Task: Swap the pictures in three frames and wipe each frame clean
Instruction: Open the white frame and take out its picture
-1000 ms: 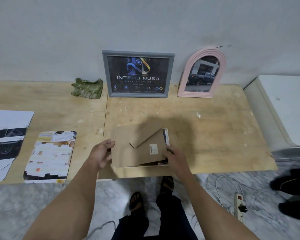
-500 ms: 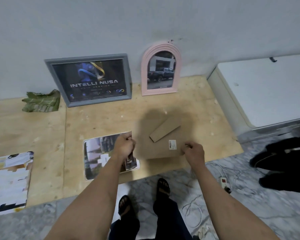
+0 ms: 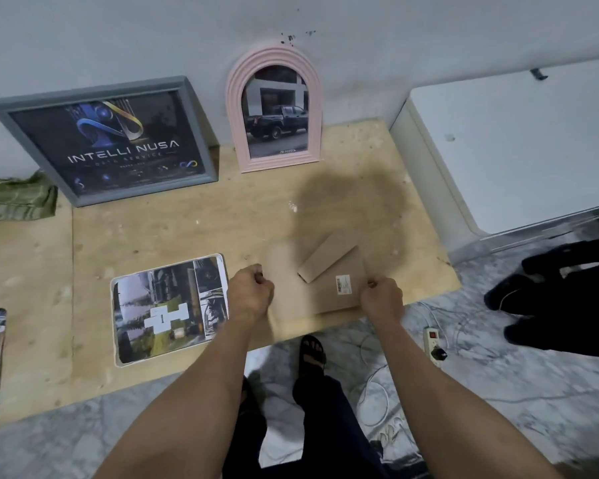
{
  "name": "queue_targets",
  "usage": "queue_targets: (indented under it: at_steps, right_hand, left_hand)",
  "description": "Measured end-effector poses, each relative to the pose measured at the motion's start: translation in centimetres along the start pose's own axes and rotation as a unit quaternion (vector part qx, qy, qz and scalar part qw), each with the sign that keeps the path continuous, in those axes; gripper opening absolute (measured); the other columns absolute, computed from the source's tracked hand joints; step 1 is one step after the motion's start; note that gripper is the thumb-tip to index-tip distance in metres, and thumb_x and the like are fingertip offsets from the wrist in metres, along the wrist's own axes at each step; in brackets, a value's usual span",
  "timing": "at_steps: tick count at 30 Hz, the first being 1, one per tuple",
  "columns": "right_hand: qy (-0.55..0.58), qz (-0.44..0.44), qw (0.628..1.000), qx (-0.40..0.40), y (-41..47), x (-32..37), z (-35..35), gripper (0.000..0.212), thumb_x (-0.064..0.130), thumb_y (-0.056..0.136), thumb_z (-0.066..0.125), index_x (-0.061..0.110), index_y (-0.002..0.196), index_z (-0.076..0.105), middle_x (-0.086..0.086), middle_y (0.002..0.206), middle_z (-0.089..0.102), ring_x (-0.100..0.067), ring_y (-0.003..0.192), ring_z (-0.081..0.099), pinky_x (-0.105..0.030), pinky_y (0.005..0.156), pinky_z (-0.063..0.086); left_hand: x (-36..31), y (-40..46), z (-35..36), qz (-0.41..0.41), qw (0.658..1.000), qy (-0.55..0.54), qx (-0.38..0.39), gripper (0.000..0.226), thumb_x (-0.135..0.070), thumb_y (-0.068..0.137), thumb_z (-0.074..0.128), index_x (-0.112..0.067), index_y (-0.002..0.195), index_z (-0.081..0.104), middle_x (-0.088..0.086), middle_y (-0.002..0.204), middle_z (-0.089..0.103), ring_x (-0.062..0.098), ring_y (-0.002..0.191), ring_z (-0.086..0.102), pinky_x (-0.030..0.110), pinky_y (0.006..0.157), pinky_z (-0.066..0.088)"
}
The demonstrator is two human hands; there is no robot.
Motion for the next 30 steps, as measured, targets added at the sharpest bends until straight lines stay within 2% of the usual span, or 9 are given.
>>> queue_targets:
  at_steps: [4,7,9,13,16,19,21,23,30]
  right_hand:
    - [-0.003,-0.005,1.0,-0.015,-0.4,0.6,0.2,0.022,0.001,0.085,0.05,0.001,0.092,0.07,-0.018,0.095,0.069,-0.028,0.072,0.052,-0.032,0.06,0.046]
    - [0.007,0.006,0.999,-0.042,-1.2,0.8,0.3,0.029,0.006,0.083,0.051,0.006,0.105,0.069,-0.016,0.108,0.066,-0.034,0.092,0.062,-0.04,0.073,0.055]
    - [0.012,-0.008,0.999,-0.039,-2.1,1.9,0.7,0.034,0.009,0.085,0.052,0.011,0.116,0.065,-0.012,0.12,0.059,-0.031,0.101,0.06,-0.037,0.078,0.052]
    - [0.031,-0.106,0.993,0.034,-5.3,6.5,4.1,0.027,0.008,0.089,0.052,0.011,0.11,0.068,-0.007,0.114,0.065,-0.023,0.099,0.061,-0.027,0.077,0.046]
    - [-0.003,-0.174,0.976,0.128,-8.4,9.4,8.5,0.029,0.012,0.091,0.053,0.009,0.117,0.065,-0.007,0.119,0.063,-0.021,0.108,0.058,-0.022,0.08,0.04]
    - [-0.057,-0.241,0.949,0.198,-12.2,11.7,12.9,0.036,0.018,0.091,0.055,0.011,0.126,0.059,-0.008,0.128,0.056,-0.023,0.114,0.053,-0.026,0.09,0.041]
    - [-0.116,-0.29,0.926,0.213,-14.2,12.3,15.2,0.046,0.022,0.09,0.057,0.016,0.136,0.051,-0.007,0.133,0.051,-0.024,0.122,0.049,-0.034,0.102,0.04]
    - [-0.158,-0.313,0.913,0.21,-15.7,12.6,16.7,0.052,0.027,0.09,0.057,0.023,0.141,0.045,-0.002,0.13,0.046,-0.022,0.12,0.046,-0.037,0.097,0.044]
    - [-0.249,-0.339,0.894,0.152,-17.0,11.7,18.1,0.057,0.011,0.087,0.055,0.027,0.141,0.043,0.0,0.127,0.04,-0.021,0.115,0.041,-0.034,0.087,0.048]
  left_hand:
    - [0.2,-0.1,-0.1,-0.002,1.0,0.025,-0.011,0.015,-0.003,0.079,0.059,-0.011,0.087,0.068,0.013,0.087,0.073,0.035,0.089,0.066,0.039,0.079,0.054]
    - [0.0,-0.2,-0.4,0.006,1.0,0.026,-0.001,0.018,-0.011,0.076,0.062,-0.022,0.089,0.069,0.009,0.093,0.074,0.033,0.094,0.067,0.035,0.081,0.054]
    - [0.0,-0.6,-1.5,0.014,1.0,0.021,-0.017,0.024,-0.012,0.079,0.061,-0.022,0.098,0.072,0.007,0.101,0.075,0.031,0.1,0.066,0.032,0.084,0.052]
    - [1.0,-0.8,-6.0,0.027,0.997,0.021,-0.065,0.034,-0.008,0.087,0.051,-0.023,0.107,0.074,0.001,0.11,0.074,0.027,0.104,0.066,0.027,0.079,0.046]
    - [3.3,-0.2,-10.9,0.046,0.987,0.095,-0.12,0.025,-0.008,0.088,0.055,-0.018,0.101,0.074,0.007,0.108,0.073,0.032,0.097,0.067,0.034,0.076,0.05]
    - [7.4,0.5,-16.8,0.034,0.965,0.201,-0.164,0.023,-0.018,0.088,0.059,-0.014,0.107,0.072,0.012,0.113,0.068,0.035,0.103,0.062,0.042,0.084,0.05]
    - [10.6,1.1,-19.2,-0.005,0.953,0.265,-0.145,0.034,-0.032,0.087,0.066,-0.015,0.117,0.067,0.012,0.12,0.06,0.034,0.111,0.057,0.043,0.088,0.048]
    - [13.5,1.7,-20.7,-0.037,0.952,0.283,-0.108,0.048,-0.042,0.081,0.072,-0.014,0.12,0.062,0.012,0.121,0.055,0.034,0.114,0.053,0.044,0.09,0.047]
    - [14.8,2.1,-20.7,0.033,0.959,0.272,-0.066,0.057,-0.03,0.089,0.066,-0.021,0.14,0.043,0.011,0.131,0.047,0.033,0.12,0.047,0.045,0.088,0.047]
Point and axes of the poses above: each hand's wrist, its own y-axis towards the middle knuckle, its own z-axis out of the palm, x = y × z, the point moved 7 cm from there along y, towards the middle knuckle
